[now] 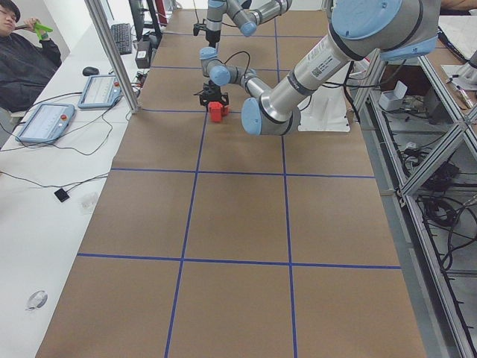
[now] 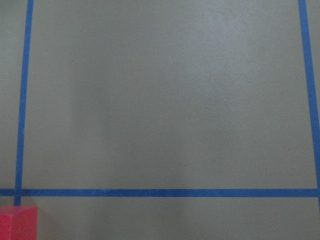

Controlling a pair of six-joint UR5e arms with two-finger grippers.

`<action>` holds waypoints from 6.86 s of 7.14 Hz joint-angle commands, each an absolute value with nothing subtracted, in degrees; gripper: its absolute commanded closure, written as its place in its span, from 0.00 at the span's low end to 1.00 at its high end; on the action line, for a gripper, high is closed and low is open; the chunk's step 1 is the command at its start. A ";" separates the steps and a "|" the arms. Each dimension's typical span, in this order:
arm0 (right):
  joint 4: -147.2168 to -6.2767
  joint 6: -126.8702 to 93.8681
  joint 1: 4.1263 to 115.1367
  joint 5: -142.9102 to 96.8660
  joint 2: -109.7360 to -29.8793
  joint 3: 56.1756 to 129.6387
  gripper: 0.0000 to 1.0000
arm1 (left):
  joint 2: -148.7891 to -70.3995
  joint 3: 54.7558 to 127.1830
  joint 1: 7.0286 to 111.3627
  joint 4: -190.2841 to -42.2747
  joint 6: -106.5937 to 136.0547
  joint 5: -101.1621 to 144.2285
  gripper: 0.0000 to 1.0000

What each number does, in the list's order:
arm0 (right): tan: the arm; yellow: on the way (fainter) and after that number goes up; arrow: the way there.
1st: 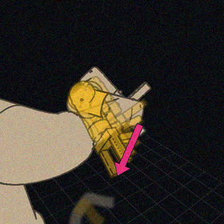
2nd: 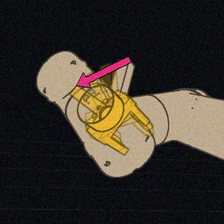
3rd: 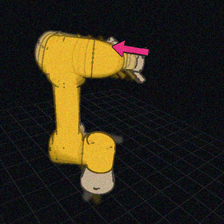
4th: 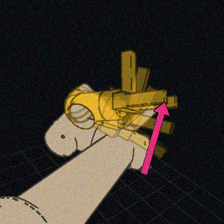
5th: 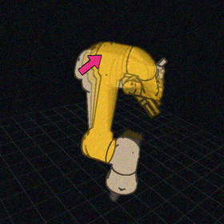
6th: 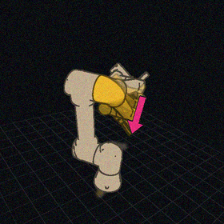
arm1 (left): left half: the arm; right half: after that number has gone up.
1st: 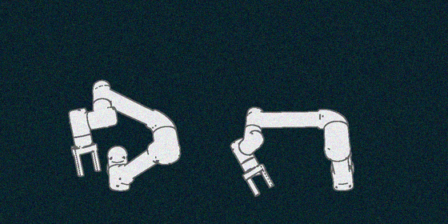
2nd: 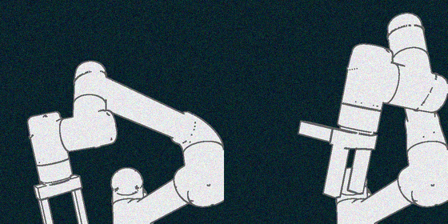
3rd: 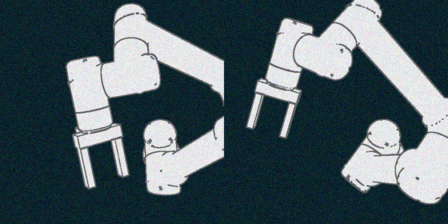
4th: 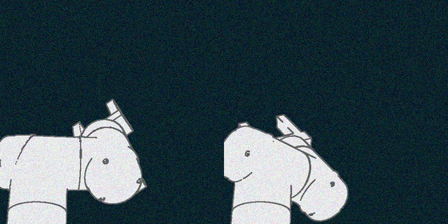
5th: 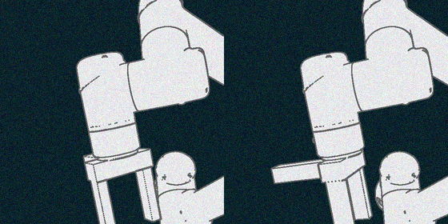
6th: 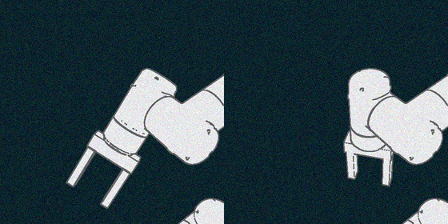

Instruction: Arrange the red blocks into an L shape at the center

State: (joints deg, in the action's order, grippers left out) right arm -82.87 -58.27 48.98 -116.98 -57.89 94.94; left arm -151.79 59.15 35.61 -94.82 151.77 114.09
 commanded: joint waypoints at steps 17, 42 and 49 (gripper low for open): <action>-89.82 -14.57 76.51 -133.49 -70.11 88.52 0.01 | -119.47 95.27 58.24 -78.75 53.28 111.78 0.00; -80.51 -9.14 88.33 -134.82 -96.51 94.75 0.01 | -85.60 98.26 88.86 -91.49 -5.36 131.57 0.00; -94.13 -8.17 87.63 -135.79 -93.86 100.11 0.01 | -85.96 97.56 88.77 -91.49 -5.36 131.57 0.00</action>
